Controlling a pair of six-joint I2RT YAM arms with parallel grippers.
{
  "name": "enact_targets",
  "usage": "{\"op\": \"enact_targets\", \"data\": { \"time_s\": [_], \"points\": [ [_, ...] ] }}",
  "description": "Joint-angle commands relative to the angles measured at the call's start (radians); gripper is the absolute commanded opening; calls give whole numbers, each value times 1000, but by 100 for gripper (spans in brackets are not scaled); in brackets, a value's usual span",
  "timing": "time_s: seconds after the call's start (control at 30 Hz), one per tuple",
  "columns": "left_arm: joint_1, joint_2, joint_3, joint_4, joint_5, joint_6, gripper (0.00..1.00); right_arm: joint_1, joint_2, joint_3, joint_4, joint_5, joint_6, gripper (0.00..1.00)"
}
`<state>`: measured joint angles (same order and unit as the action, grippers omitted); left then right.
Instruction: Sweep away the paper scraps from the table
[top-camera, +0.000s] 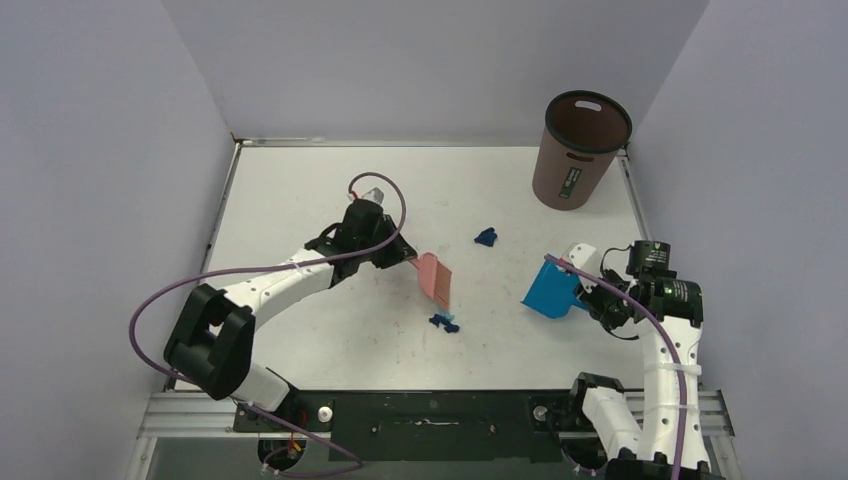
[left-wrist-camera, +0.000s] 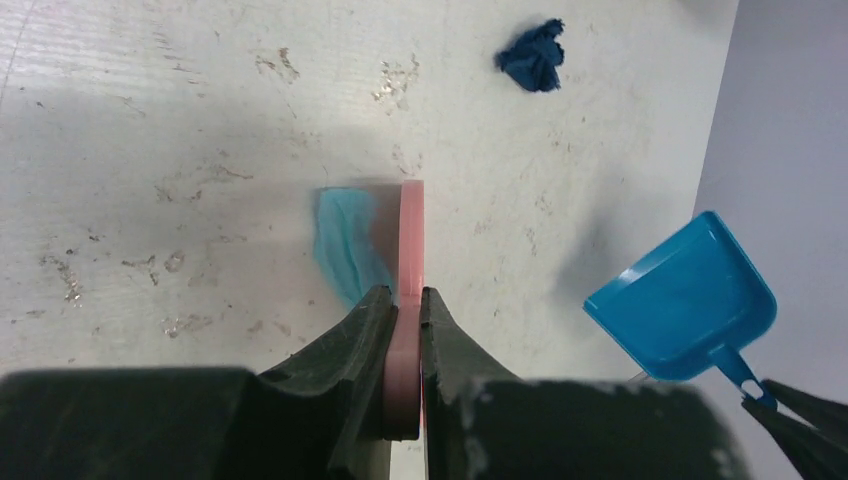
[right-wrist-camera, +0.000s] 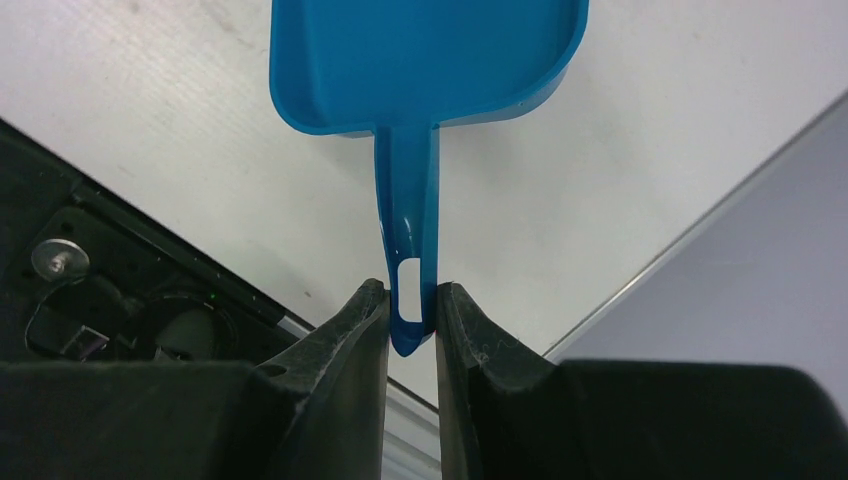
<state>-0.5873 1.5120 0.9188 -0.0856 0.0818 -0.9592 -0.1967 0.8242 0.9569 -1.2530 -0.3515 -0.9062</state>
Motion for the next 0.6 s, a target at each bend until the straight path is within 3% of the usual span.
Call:
{"op": "enact_targets", "data": {
  "time_s": [0.0,0.27,0.43,0.57],
  "points": [
    [-8,-108,156,-225,77,227,0,1,39,7,-80,-125,-187,5],
    [-11,-152,484,-699,-208,510,0,98,164,0,-103,-135,-207,5],
    [-11,-105,545,-831,-366,602,0,332,192,-69,3,-57,-50,5],
    [-13,-58,549,-880,-419,622,0,443,280,-88,81,-5,66,5]
  ]
}}
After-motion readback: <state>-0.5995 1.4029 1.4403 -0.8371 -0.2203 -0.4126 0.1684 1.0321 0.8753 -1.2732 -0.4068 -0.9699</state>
